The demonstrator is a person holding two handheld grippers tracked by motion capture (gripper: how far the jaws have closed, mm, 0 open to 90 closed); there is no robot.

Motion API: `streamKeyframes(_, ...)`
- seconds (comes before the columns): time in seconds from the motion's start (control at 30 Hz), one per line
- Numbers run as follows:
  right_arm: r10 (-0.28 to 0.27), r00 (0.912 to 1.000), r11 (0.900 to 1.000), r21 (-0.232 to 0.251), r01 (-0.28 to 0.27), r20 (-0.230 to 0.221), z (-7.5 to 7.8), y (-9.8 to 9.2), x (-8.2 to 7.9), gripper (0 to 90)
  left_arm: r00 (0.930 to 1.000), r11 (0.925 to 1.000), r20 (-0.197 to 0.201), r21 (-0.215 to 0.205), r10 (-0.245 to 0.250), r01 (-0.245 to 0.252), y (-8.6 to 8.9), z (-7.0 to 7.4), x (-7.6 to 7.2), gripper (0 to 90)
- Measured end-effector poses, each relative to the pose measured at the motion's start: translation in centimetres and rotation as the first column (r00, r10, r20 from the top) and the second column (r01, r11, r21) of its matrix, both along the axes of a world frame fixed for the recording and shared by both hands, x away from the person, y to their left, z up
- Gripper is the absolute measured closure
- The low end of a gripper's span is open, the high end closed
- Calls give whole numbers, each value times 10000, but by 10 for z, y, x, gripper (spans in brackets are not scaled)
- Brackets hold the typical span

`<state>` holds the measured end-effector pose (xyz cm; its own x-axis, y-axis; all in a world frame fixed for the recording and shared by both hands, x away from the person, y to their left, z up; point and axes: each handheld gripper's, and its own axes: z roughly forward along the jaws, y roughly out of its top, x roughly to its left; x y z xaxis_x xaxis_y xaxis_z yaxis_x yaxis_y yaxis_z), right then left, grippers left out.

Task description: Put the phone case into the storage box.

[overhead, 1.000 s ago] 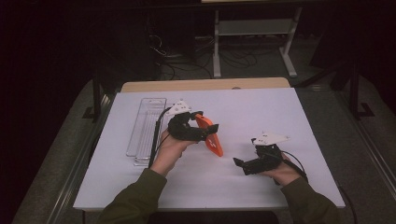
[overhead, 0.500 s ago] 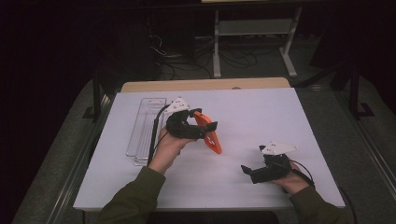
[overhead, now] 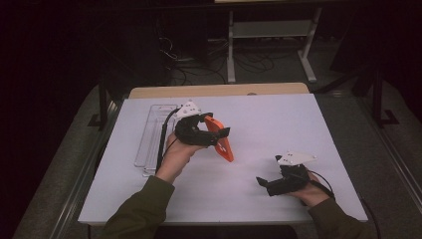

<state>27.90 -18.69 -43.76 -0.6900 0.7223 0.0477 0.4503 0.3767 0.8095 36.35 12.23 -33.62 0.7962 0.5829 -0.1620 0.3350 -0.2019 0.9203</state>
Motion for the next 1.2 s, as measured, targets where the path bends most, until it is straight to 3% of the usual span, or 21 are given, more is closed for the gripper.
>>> streamKeyframes(0.37, -96, 9999, 9998, 158, 96, -36, 2, -1, 2, 0, 9982, 9986, 319, 97, 512, -515, 20, 21, 17, 153)
streamKeyframes(0.77, -46, 9999, 10000, 27, 46, 94, 1, 0, 0, 0, 9910, 9921, 634, 350, 1180, -1204, 40, 42, 40, 153)
streamKeyframes(1.2, -117, 9999, 9999, 58, 118, -76, 0, 0, -1, 0, 9730, 9761, 1090, 560, 2032, -2101, 58, 67, 61, 153)
